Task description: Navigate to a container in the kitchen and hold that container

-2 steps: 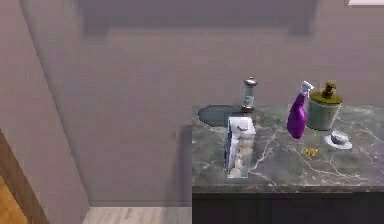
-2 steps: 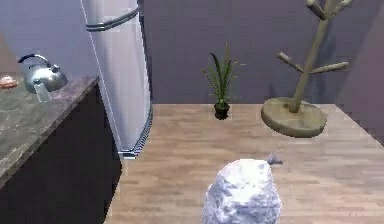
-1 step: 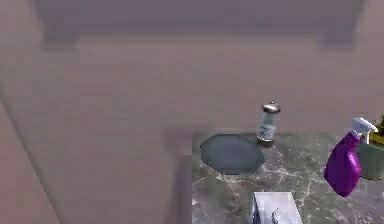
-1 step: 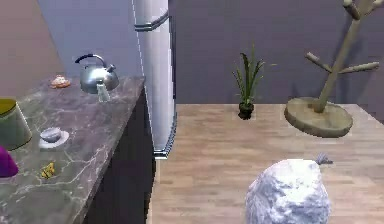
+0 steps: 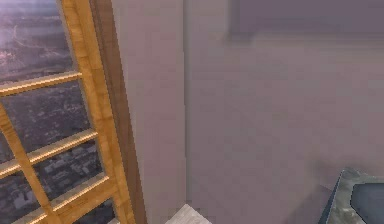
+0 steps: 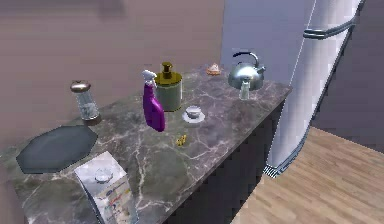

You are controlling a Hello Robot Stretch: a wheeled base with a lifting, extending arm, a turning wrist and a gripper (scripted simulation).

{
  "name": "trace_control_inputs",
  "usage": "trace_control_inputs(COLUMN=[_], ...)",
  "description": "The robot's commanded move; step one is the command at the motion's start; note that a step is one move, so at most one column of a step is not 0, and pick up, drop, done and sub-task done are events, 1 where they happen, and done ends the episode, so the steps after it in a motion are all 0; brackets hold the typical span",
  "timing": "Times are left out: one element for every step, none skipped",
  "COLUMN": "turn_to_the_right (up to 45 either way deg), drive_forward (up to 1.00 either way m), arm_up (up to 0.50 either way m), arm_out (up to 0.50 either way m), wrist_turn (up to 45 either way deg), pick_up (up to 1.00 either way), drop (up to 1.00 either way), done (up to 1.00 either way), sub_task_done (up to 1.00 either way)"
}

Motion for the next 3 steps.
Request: trace_control_inputs(turn_to_the_right=[0.0, 0.0, 0.0], drive_forward=[0.00, 0.00, 0.00], arm_up=[0.50, 0.38, 0.00], arm_out=[0.00, 0.00, 0.32], wrist_turn=[0.0, 0.0, 0.0], pick_up=[0.00, 0.00, 0.00], drop=[0.00, 0.00, 0.00], done=[0.00, 0.00, 0.00], sub_task_done=[0.00, 0.00, 0.00])
